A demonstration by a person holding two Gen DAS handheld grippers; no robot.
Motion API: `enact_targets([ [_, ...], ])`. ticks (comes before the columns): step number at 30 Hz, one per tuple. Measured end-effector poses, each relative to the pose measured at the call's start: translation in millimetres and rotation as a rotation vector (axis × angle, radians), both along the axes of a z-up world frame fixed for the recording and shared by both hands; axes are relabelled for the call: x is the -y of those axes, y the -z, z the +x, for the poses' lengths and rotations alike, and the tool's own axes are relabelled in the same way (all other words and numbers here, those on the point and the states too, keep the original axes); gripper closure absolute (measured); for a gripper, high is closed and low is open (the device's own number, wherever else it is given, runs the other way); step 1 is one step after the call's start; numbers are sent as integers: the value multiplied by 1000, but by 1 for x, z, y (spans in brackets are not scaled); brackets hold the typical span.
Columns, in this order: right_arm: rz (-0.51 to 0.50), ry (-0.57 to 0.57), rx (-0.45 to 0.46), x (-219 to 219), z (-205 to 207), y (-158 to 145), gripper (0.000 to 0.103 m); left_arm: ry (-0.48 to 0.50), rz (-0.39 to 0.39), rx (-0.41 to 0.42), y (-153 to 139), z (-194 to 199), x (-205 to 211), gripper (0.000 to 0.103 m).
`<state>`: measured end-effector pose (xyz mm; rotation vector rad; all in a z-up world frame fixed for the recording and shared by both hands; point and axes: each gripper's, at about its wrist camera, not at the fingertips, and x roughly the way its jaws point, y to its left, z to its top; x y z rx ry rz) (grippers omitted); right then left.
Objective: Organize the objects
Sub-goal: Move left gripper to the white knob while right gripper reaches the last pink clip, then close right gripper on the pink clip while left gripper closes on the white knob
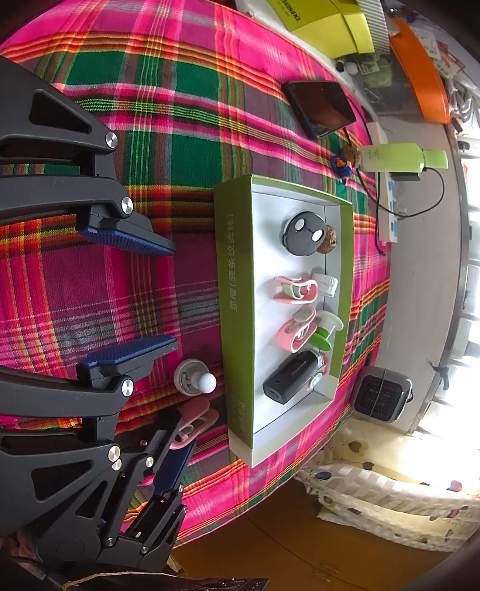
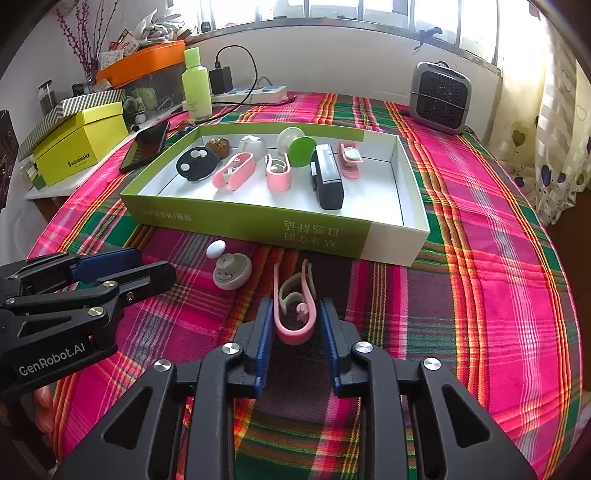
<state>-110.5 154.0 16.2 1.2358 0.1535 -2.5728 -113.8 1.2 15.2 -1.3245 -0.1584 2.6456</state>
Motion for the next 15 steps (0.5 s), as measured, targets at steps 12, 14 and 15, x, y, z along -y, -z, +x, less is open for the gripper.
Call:
enact_targets([
  [12, 4, 8, -2, -15, 4, -1, 79, 65, 40, 3, -1, -2, -16, 55],
  [14, 6, 14, -4, -18, 5, -1, 79, 75, 44, 5, -1, -2, -20, 54],
  [15, 4, 17, -3, -20, 5, -1, 79, 79, 42, 6, -1, -3, -21, 54],
])
